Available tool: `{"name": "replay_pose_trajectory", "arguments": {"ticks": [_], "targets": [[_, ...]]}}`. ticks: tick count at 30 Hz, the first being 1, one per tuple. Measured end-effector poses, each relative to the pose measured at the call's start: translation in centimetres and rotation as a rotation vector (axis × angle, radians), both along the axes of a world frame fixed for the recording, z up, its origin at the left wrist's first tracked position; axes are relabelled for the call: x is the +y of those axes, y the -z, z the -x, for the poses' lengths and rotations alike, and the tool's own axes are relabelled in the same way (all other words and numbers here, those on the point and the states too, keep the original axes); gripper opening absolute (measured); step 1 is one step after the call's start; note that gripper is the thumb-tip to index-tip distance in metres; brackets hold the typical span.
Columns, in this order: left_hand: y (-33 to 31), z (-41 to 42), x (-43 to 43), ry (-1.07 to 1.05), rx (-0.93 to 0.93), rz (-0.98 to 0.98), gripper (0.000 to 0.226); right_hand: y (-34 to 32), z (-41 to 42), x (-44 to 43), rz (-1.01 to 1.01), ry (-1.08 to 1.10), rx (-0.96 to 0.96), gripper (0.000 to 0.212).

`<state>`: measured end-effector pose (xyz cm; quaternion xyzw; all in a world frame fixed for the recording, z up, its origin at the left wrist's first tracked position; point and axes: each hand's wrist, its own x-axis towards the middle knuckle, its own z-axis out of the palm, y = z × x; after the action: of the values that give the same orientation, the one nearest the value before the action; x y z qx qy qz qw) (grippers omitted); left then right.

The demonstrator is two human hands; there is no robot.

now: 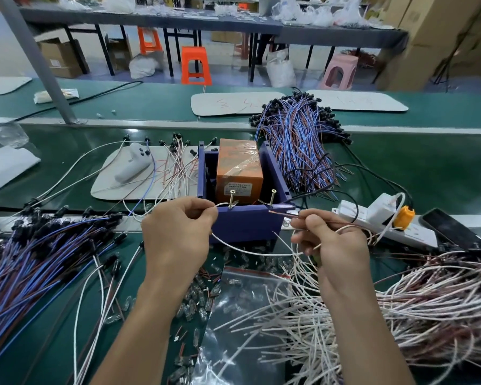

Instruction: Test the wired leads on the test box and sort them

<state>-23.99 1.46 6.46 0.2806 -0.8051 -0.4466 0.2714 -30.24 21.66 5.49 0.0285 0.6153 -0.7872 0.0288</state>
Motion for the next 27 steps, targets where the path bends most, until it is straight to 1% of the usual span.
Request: {"name": "replay_pose_trajectory", "arguments": {"ticks": [3,5,7,8,10,11,12,13,14,15,17,18,19,20,22,27], "targets": [[0.0,-1.1,-0.2,0.024,-0.029,-0.064,0.017,-0.6,-1.0,0.7,-0.051,-0.102,-0.015,0.036],[-0.1,-2.1,-0.5,0.05,-0.066,-0.136,0.023,-1.0,-1.8,0.9,-0.063,-0.178,-0.031,0.037],[-0.1,-3.1,-1.0,0.038,-0.128,-0.119,0.02,-1.2,-2.5,1.0,-0.068,-0.24,-0.04,0.034],[0.2,-3.6,-1.2,0.017,-0.187,-0.03,0.014,-1.1,-3.0,1.0,-0.071,-0.268,-0.04,0.032],[0.4,-4.8,-1.3,-0.076,-0.403,0.306,0.006,-0.9,-3.7,0.8,-0.063,-0.32,-0.038,0.034],[0.3,-5.4,-1.1,-0.147,-0.491,0.458,0.008,-0.8,-4.1,0.6,-0.055,-0.339,-0.037,0.038],[0.3,-6.0,-0.8,-0.206,-0.535,0.545,0.012,-0.6,-4.4,0.3,-0.051,-0.35,-0.039,0.043],[0.0,-6.5,-0.4,-0.235,-0.523,0.582,0.013,-0.3,-4.8,0.0,-0.062,-0.357,-0.038,0.048],[-0.3,-6.9,0.2,-0.224,-0.453,0.591,0.013,-0.1,-5.1,-0.4,-0.093,-0.366,-0.033,0.049],[-0.7,-7.4,1.0,-0.171,-0.356,0.593,0.011,0.2,-5.4,-0.8,-0.135,-0.379,-0.025,0.049],[-1.7,-7.9,3.3,0.023,-0.171,0.593,0.007,0.6,-6.1,-1.5,-0.216,-0.413,-0.014,0.044],[-2.0,-8.0,4.4,0.124,-0.156,0.563,0.008,0.7,-6.4,-1.8,-0.24,-0.422,-0.012,0.039],[-2.2,-8.1,5.4,0.197,-0.188,0.535,0.01,0.8,-6.7,-2.1,-0.249,-0.417,-0.011,0.034],[-2.1,-8.1,6.2,0.238,-0.214,0.546,0.012,0.9,-7.0,-2.3,-0.25,-0.405,-0.007,0.029],[-1.5,-8.1,7.0,0.256,-0.197,0.588,0.011,1.2,-7.3,-2.4,-0.248,-0.382,0.002,0.026],[0.3,-8.2,7.1,0.242,-0.119,0.501,0.015,2.0,-8.0,-2.1,-0.266,-0.322,-0.045,0.035]]}}
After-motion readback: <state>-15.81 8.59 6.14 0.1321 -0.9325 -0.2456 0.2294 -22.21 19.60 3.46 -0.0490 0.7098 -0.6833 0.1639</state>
